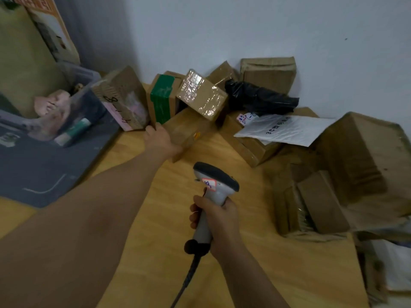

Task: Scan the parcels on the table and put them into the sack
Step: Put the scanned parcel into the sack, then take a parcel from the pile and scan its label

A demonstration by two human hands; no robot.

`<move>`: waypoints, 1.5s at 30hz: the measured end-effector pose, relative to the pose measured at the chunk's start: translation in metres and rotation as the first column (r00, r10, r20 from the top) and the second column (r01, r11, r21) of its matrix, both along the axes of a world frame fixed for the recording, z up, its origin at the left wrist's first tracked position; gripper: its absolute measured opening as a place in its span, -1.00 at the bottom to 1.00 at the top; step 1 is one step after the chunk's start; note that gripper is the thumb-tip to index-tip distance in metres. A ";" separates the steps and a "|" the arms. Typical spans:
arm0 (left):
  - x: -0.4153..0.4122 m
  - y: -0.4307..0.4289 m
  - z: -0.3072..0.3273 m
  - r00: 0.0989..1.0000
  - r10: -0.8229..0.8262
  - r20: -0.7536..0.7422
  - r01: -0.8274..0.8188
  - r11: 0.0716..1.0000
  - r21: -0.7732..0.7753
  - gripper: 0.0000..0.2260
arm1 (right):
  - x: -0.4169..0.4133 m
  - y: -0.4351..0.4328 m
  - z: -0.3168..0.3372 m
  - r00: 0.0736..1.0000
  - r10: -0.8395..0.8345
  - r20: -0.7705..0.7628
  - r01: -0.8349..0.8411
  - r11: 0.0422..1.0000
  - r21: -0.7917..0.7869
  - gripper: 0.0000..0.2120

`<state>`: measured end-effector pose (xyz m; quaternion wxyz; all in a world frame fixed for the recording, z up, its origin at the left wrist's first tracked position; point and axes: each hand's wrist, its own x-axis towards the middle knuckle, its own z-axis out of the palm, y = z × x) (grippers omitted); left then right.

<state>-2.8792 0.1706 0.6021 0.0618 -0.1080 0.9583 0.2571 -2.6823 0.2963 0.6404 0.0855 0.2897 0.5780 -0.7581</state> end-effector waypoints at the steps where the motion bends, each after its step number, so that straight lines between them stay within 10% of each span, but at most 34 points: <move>1: 0.009 -0.003 0.002 1.000 0.005 0.021 -0.005 1.000 -0.014 -0.06 | 0.002 0.001 0.000 1.000 0.006 0.013 -0.006 1.000 0.006 -0.89; 15: 0.268 -0.164 -0.024 0.908 -0.389 -0.154 0.282 0.841 -0.463 -0.10 | 0.079 -0.033 0.006 0.995 0.052 0.086 -0.057 0.997 0.060 -0.94; 25: 0.259 -0.183 0.013 0.927 -0.359 0.111 0.368 0.926 -0.081 0.06 | 0.116 -0.061 0.006 0.997 0.001 0.076 -0.011 0.992 0.128 -0.94; 32: 0.288 -0.182 0.003 0.813 -0.580 -0.060 0.491 0.736 -0.466 -0.15 | 0.128 -0.062 0.006 0.999 -0.032 0.035 0.027 0.990 0.139 -0.92; 37: 0.325 -0.197 -0.025 0.760 -0.605 -0.238 0.544 0.792 -0.278 -0.25 | 0.139 -0.054 0.001 0.999 -0.046 0.025 0.042 0.986 0.159 -0.90; 40: 0.324 -0.199 -0.014 0.905 -0.412 -0.103 0.414 0.910 -0.006 -0.03 | 0.141 -0.053 -0.004 0.998 -0.055 0.022 0.050 0.980 0.192 -0.88; 45: 0.303 -0.192 0.008 0.881 -0.463 0.099 0.458 0.886 0.069 0.17 | 0.137 -0.056 -0.009 1.000 -0.002 0.021 -0.003 0.964 0.267 -0.85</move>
